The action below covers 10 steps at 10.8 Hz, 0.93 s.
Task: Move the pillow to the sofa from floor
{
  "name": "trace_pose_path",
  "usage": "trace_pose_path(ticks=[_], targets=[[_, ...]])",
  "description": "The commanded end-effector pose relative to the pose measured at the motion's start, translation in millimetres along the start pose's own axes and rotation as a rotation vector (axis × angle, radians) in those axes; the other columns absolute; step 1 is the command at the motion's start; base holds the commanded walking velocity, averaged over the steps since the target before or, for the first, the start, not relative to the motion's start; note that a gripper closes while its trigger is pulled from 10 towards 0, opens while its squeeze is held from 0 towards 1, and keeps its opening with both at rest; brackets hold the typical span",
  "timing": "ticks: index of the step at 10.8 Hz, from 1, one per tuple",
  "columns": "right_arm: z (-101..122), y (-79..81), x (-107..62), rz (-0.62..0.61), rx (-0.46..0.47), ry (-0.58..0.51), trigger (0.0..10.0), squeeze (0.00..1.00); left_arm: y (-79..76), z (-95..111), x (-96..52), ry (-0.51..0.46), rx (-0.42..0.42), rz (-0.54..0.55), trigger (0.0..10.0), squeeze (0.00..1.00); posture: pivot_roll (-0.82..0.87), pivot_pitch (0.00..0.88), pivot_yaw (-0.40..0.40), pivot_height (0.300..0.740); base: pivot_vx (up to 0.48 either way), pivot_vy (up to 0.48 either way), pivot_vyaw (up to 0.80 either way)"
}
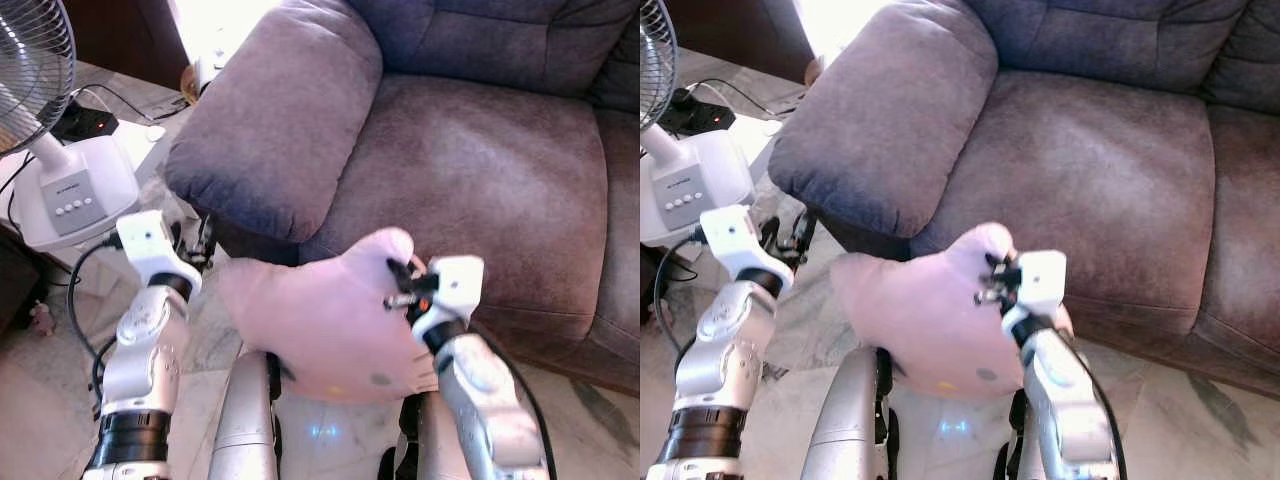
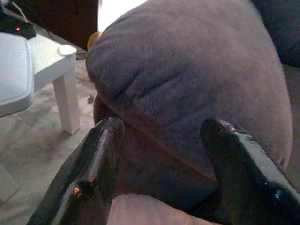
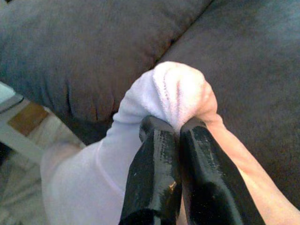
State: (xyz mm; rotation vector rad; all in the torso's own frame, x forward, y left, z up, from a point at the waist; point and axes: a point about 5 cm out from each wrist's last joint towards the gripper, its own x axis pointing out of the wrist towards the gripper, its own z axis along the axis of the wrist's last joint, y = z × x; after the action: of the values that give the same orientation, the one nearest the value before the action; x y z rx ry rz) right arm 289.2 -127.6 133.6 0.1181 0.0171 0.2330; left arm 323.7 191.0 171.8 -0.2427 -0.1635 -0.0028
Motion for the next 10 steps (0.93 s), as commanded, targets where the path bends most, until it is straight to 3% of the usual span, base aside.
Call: trace_pose_path(ticks=[1,3,7,8,10], targets=[[71.4,-3.0,-0.4,-0.024,-0.013,-0.326,10.0,0.00,3.4,-0.6,-2.4,-0.006,0.001,0.009,10.0,0.00,0.16,0.174,-0.003,0.608,0.000,0.000,0.00],[93.1,-8.2,6.2,-0.049,-0.009,-0.379,10.0,0.00,2.2,0.0,-2.6,-0.011,-0.002,0.006,10.0,0.00,0.16,0.168,-0.003,0.608,0.000,0.000,0.00],[114.1,-9.7,6.7,-0.080,-0.020,-0.439,10.0,0.00,-3.2,-1.8,-2.0,-0.012,-0.005,-0.011,10.0,0.00,0.15,0.155,0.006,0.608,0.000,0.000,0.00],[96.4,-16.1,18.0,-0.101,-0.044,-0.377,10.0,0.00,-7.0,-4.0,-2.0,-0.006,0.050,-0.038,10.0,0.00,0.16,0.152,0.008,0.608,0.000,0.000,0.00],[85.7,-24.3,25.4,-0.135,-0.086,-0.340,10.0,0.00,-10.4,-1.9,-2.3,-0.014,0.069,-0.056,10.0,0.00,0.16,0.154,0.010,0.608,0.000,0.000,0.00]])
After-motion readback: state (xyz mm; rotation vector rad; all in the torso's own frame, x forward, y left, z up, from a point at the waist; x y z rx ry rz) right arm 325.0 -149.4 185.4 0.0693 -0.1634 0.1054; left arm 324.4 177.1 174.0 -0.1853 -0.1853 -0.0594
